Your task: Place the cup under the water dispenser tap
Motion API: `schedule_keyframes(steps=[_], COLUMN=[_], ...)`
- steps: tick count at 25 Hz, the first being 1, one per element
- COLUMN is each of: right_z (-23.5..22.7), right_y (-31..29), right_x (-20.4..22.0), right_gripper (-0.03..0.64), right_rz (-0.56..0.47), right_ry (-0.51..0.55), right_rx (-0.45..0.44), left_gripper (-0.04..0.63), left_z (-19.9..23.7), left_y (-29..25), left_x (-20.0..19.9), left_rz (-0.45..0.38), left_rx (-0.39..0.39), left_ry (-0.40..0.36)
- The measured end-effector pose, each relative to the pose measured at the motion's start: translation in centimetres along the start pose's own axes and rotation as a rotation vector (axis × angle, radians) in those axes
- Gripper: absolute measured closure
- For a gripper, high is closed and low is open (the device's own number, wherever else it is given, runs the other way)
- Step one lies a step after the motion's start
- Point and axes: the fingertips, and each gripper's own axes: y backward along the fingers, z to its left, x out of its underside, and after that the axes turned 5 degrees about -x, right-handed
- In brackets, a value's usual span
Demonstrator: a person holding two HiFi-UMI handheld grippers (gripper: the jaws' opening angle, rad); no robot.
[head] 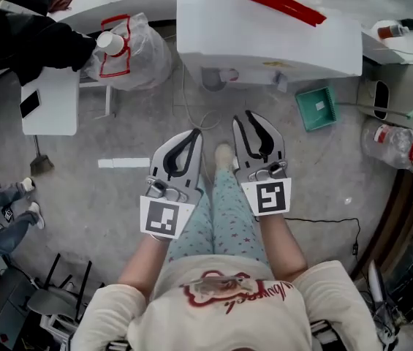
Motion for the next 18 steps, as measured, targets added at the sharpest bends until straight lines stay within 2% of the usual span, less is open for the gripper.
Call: schedule_keyframes(steps=[3, 6, 10, 18], right_z=[0.6, 0.6, 0.4, 1.5], right_y=[1.7, 2.8, 4.1, 5.7], right_x=[-3.8, -6.8, -10.4, -15.5], right_gripper=[0.517, 0.577, 0.589, 0.592], right_rz=[-0.013, -0.014, -0.032, -0.04], right_ry=[-0.006, 0.017, 0.016, 0.045], right_rx=[0.008, 0.0, -0.017, -0.129], left_gripper=[0.574, 0.575, 0.574, 0.575], left_z=[-1.2, -2.6, -4.5, -7.5], left_y=[0.9, 1.6, 2.1, 3.1], left_x=[-2.4, -4.5, -7.4, -12.8], left_rz=[-0.005, -0.002, -0.021, -0.056], left_rx=[0.002, 0.023, 0.038, 0.04], left_ry=[-0.005, -0.033, -0.051, -0.048])
